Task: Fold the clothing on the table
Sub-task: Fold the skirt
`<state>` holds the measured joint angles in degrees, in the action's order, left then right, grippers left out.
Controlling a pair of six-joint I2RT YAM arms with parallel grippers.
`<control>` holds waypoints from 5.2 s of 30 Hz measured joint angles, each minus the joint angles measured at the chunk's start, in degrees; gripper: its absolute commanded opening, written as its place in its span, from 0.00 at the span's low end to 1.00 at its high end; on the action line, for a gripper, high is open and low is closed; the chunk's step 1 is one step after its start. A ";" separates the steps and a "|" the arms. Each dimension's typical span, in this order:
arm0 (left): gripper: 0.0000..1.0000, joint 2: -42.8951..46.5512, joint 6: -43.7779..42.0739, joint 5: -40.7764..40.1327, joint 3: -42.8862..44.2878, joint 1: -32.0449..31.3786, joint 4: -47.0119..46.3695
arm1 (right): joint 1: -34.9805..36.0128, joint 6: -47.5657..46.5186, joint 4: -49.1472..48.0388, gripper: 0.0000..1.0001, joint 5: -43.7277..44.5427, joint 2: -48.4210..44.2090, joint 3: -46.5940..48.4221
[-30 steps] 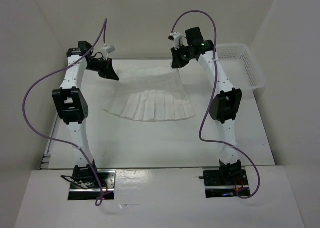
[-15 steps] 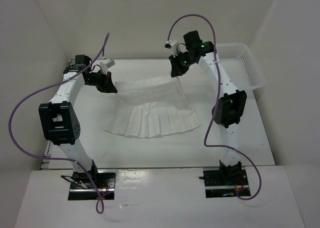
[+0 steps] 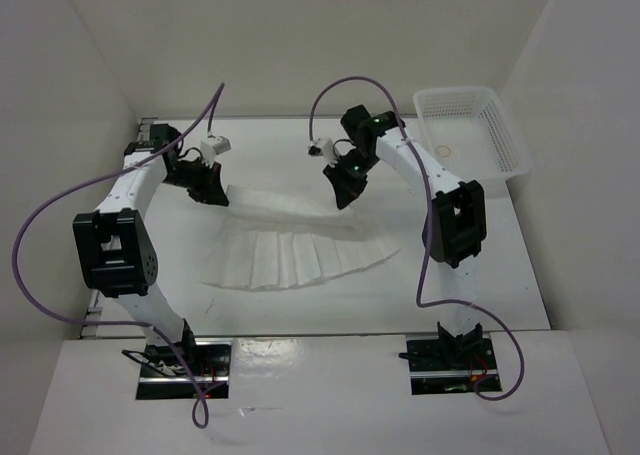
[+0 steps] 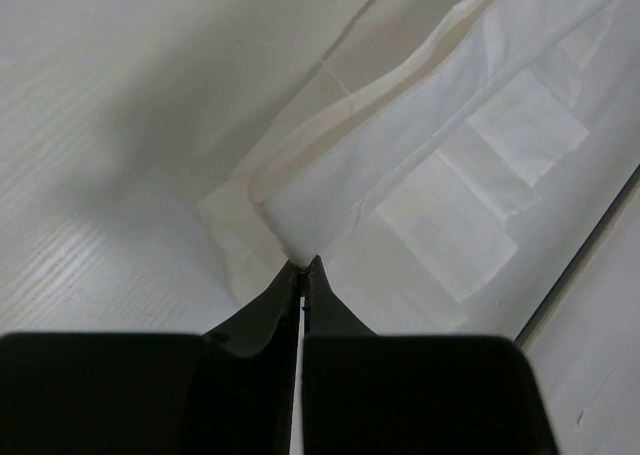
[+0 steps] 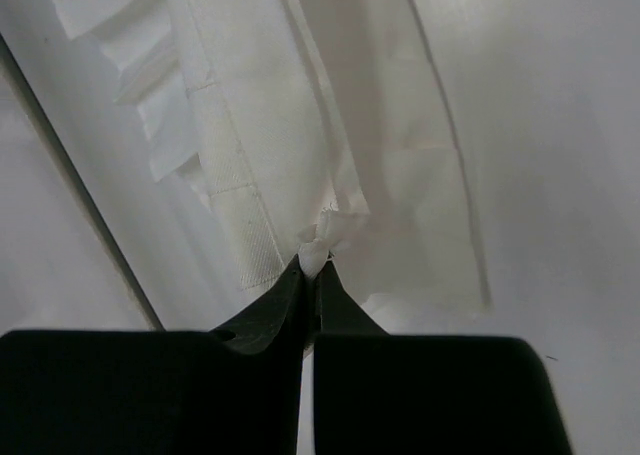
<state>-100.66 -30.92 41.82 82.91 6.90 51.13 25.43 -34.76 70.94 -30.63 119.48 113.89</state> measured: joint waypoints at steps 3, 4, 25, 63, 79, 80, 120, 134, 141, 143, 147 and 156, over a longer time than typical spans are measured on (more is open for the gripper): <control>0.00 2.25 -2.27 -1.01 -2.19 -0.33 2.62 | 1.84 -0.79 0.24 0.00 -0.13 -1.97 -4.85; 0.00 3.06 -2.97 -1.53 -2.93 -0.55 3.39 | 2.21 -0.94 0.35 0.00 -0.22 -2.54 -6.03; 0.02 22.16 -5.99 -11.93 -16.57 -12.00 7.76 | 5.81 -2.19 1.09 0.00 6.97 -4.79 -13.97; 0.00 6.69 14.38 -26.88 2.49 -13.16 -18.58 | -0.15 13.79 -30.08 0.00 33.55 10.03 17.05; 0.00 11.34 9.53 -18.67 -7.41 -13.75 -11.04 | -0.17 6.51 -19.82 0.00 25.49 0.59 0.52; 0.00 11.39 9.18 -18.40 -7.89 -13.97 -10.75 | -0.17 6.29 -19.69 0.00 25.29 0.26 -0.63; 0.50 16.96 3.74 -22.99 -13.29 -18.49 -1.60 | 5.97 -3.21 1.29 0.60 15.19 -7.82 -11.10; 0.97 22.82 7.28 -24.28 -16.50 -19.80 -1.57 | 11.28 -1.20 1.95 0.81 10.16 -8.87 -20.55; 1.00 19.80 12.81 -26.71 -18.56 -19.80 -8.52 | 11.06 3.41 -1.79 0.88 12.66 -9.03 -24.74; 1.00 17.29 14.62 -27.36 -18.58 -19.80 -11.26 | 10.91 5.20 -3.39 0.88 13.84 -9.03 -27.43; 1.00 13.07 16.65 -28.22 -18.64 -19.80 -15.13 | 9.88 8.39 -6.97 0.89 16.81 -9.03 -30.91; 1.00 8.00 19.50 -30.95 -19.34 -19.80 -19.87 | 2.25 13.38 -14.97 0.89 21.99 -7.69 -32.96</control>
<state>-92.66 -11.42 10.87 63.57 -12.91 31.27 27.68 -21.39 55.96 -8.64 111.79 80.93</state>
